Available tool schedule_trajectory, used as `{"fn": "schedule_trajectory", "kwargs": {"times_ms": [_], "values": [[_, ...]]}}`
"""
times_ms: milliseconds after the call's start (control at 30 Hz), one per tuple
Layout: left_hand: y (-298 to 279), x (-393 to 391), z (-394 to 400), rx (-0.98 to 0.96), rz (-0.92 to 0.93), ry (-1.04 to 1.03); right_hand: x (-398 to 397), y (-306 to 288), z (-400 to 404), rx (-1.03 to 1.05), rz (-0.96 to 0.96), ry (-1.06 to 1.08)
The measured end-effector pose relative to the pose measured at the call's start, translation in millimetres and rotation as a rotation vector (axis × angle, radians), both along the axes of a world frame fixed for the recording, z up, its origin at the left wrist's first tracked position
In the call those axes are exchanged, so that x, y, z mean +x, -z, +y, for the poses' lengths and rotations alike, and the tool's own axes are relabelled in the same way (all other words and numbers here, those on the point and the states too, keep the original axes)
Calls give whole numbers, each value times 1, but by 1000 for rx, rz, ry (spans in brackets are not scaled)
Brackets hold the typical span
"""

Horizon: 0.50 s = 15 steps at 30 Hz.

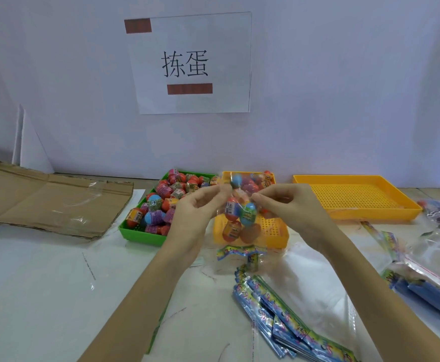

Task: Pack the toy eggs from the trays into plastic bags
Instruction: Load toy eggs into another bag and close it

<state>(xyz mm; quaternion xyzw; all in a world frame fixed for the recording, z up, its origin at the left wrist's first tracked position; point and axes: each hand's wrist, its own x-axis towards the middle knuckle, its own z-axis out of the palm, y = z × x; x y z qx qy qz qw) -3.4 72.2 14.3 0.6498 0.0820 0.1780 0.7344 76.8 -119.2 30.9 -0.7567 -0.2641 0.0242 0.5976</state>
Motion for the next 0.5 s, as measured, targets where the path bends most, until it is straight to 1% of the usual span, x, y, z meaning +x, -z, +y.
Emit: {"fn": "schedule_trajectory", "kwargs": {"times_ms": [67,167,233,400,500], "values": [[2,-1,-1,-70,6,56,0,-2,-4,67,74,-3],[1,-1,-1,-318,18,58,-1,-6,-6,108,161,-31],[0,-1,0,-408,30,55,-1,-7,-7,98,183,-42],[2,2,4,-443,46,59,1,-7,-8,60,158,-28],[3,2,5,-415,41,70,1,-8,-10,65,160,-53]]}}
